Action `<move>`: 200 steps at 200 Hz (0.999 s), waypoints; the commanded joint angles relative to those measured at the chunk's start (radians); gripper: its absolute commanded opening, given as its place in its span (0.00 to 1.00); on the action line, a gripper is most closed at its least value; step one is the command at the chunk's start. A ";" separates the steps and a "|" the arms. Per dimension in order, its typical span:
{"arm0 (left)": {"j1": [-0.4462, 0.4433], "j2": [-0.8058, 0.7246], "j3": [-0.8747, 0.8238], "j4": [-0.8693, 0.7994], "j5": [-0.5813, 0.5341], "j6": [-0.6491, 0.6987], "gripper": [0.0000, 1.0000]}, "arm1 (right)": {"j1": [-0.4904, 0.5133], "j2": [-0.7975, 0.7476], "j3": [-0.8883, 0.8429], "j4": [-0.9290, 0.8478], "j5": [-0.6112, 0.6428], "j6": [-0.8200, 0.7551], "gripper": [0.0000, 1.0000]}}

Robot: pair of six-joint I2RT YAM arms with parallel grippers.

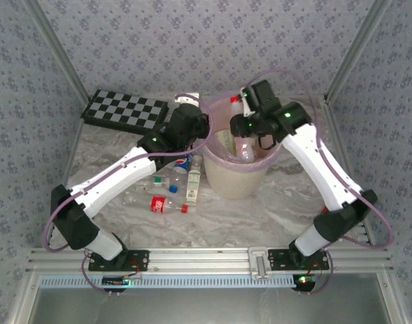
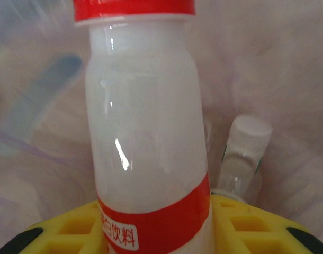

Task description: Put the plastic bottles in the bin

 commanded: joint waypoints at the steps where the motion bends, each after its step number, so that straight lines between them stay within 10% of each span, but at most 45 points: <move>1: -0.010 -0.034 -0.011 -0.025 0.030 0.006 0.00 | 0.019 0.061 -0.007 -0.143 0.022 -0.052 0.40; 90: -0.010 -0.056 -0.035 -0.031 0.018 0.003 0.00 | 0.019 0.247 -0.186 0.003 -0.071 -0.014 0.64; 200: -0.008 -0.082 -0.055 -0.033 0.001 0.014 0.00 | 0.006 0.076 -0.155 0.024 -0.054 -0.011 1.00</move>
